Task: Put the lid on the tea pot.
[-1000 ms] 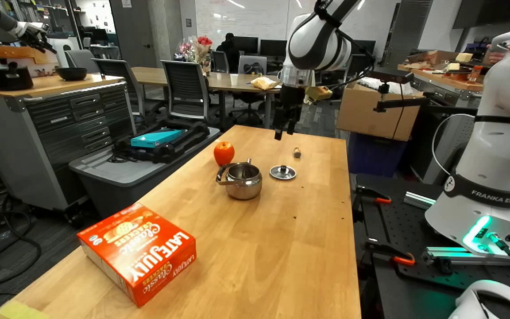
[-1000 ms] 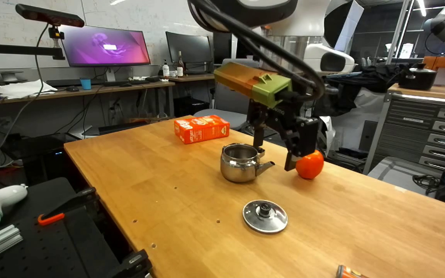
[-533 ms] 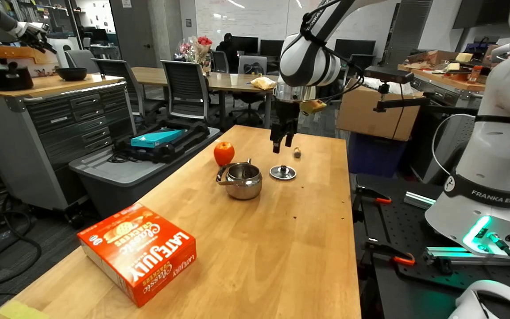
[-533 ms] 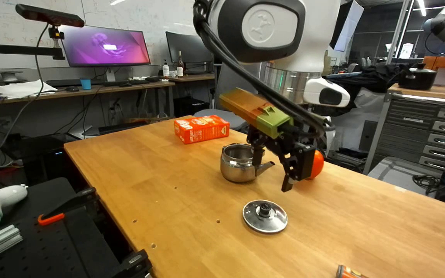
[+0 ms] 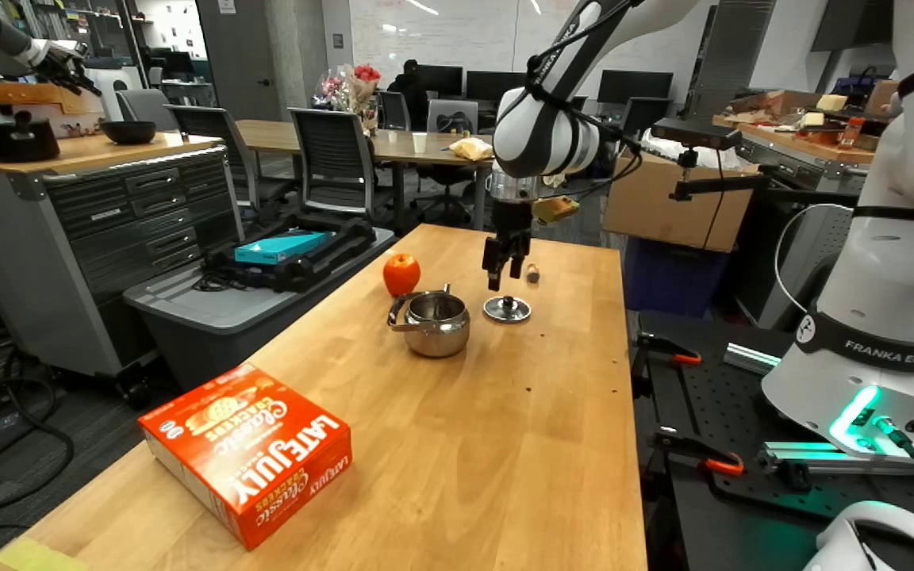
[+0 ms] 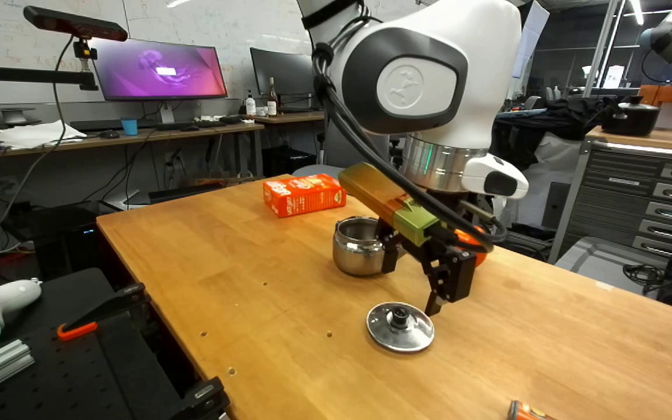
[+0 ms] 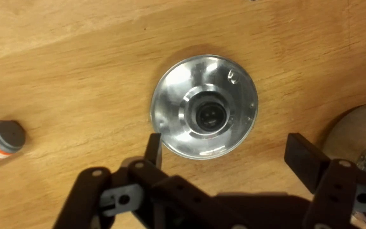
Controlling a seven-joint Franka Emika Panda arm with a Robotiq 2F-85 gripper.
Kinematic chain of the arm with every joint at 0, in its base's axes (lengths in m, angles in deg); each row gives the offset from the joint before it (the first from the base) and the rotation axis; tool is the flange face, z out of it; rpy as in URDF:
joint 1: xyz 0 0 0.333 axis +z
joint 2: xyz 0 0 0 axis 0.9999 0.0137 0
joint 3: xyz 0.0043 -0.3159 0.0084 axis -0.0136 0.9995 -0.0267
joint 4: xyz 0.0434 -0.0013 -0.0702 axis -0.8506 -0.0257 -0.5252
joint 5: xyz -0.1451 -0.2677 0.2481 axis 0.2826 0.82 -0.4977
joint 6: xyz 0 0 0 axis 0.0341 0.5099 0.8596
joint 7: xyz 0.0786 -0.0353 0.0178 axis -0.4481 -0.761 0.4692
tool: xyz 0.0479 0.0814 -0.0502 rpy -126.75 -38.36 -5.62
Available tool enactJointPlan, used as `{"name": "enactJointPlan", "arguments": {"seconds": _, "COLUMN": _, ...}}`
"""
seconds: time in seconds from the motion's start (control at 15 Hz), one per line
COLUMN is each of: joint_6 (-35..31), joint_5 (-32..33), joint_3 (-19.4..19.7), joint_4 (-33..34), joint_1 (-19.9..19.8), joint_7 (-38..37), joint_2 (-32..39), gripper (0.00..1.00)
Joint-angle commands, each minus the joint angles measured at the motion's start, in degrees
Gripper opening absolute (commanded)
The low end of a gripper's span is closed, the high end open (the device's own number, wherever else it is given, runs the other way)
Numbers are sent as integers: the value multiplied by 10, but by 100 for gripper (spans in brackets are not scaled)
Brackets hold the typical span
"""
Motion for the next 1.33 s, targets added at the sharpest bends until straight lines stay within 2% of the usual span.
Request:
{"name": "enactJointPlan", "arguments": {"seconds": 0.0, "joint_6": -12, "joint_5": -9, "joint_3": -23, "joint_4": 17, "joint_1": -21, "joint_7": 19, "joint_2": 23, "gripper": 100}}
{"name": "enactJointPlan", "arguments": {"seconds": 0.4, "joint_6": -16, "joint_5": -4, "joint_3": -32, "joint_4": 17, "joint_1": -26, "joint_7": 17, "joint_2": 39, "gripper": 100}}
{"name": "enactJointPlan", "arguments": {"seconds": 0.47, "joint_6": -15, "joint_5": -3, "joint_3": -33, "joint_4": 17, "joint_1": -26, "joint_7": 16, "joint_2": 41, "gripper": 82}}
{"name": "enactJointPlan", "arguments": {"seconds": 0.53, "joint_6": -16, "joint_5": -3, "joint_3": -34, "joint_4": 17, "joint_1": -27, "joint_7": 16, "joint_2": 43, "gripper": 72}}
{"name": "enactJointPlan", "arguments": {"seconds": 1.07, "joint_6": -22, "joint_5": -2, "joint_3": -33, "joint_4": 16, "joint_1": -26, "joint_7": 10, "joint_2": 46, "gripper": 11}}
{"name": "enactJointPlan", "arguments": {"seconds": 1.13, "joint_6": -23, "joint_5": -1, "joint_3": -32, "joint_4": 16, "joint_1": -25, "joint_7": 7, "joint_2": 46, "gripper": 4}}
{"name": "enactJointPlan", "arguments": {"seconds": 1.27, "joint_6": -23, "joint_5": -4, "joint_3": -33, "joint_4": 15, "joint_1": -27, "joint_7": 5, "joint_2": 44, "gripper": 7}}
